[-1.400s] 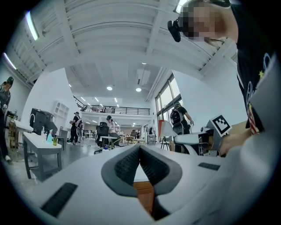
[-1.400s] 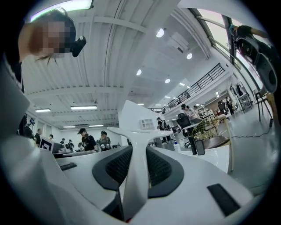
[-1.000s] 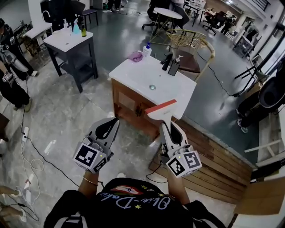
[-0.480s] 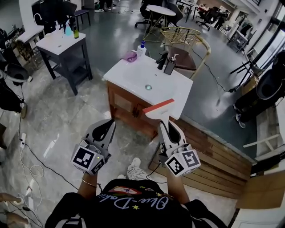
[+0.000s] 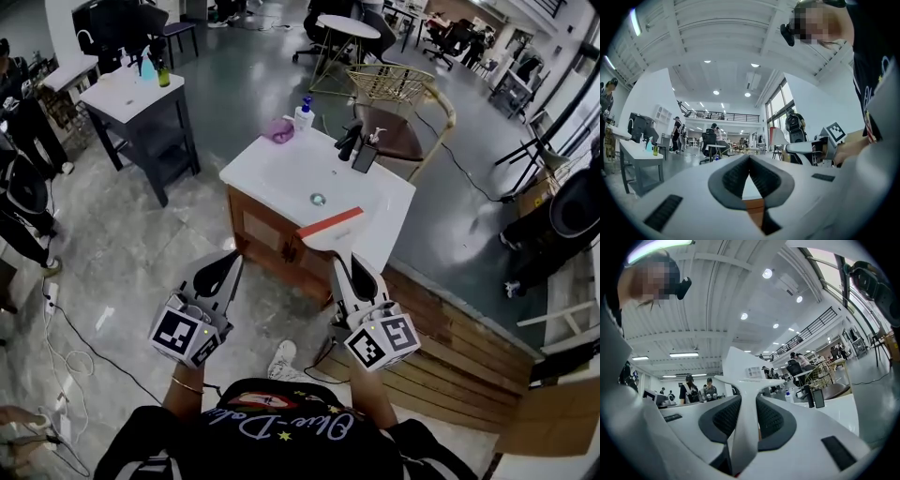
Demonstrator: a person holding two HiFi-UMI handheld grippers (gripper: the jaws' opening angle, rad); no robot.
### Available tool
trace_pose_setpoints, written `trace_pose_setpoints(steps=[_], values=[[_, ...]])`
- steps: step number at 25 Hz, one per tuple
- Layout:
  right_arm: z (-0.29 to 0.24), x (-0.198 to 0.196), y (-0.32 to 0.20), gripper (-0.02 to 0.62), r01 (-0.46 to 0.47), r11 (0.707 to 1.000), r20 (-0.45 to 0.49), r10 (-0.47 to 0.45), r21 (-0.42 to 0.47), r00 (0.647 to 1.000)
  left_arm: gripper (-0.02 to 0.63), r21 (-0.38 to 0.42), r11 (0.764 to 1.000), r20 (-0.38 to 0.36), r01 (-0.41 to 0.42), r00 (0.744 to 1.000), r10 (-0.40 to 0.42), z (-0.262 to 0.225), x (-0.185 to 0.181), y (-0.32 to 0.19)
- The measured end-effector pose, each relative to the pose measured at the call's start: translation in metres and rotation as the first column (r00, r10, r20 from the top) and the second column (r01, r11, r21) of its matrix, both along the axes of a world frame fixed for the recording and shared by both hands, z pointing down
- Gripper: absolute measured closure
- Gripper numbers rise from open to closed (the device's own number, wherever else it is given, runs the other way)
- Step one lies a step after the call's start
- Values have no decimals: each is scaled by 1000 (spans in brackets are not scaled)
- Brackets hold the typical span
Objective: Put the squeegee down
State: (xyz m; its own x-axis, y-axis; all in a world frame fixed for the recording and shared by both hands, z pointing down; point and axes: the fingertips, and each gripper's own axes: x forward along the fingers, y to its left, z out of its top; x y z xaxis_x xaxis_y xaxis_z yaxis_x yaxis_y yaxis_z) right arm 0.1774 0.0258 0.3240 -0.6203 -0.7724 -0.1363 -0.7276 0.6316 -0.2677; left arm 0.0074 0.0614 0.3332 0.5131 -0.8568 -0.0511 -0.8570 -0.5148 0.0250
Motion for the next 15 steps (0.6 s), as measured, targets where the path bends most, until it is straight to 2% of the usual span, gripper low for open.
trace_pose_setpoints(steps=[6, 15], values=[[10, -3, -24, 478, 14, 1000, 3, -14, -25, 1000, 612, -28, 999, 2, 19, 1000, -19, 10, -4, -22], [19, -1, -58, 478, 5, 999, 26, -4, -44, 1000, 612, -36, 999, 21, 1, 1000, -1, 13, 2, -55]])
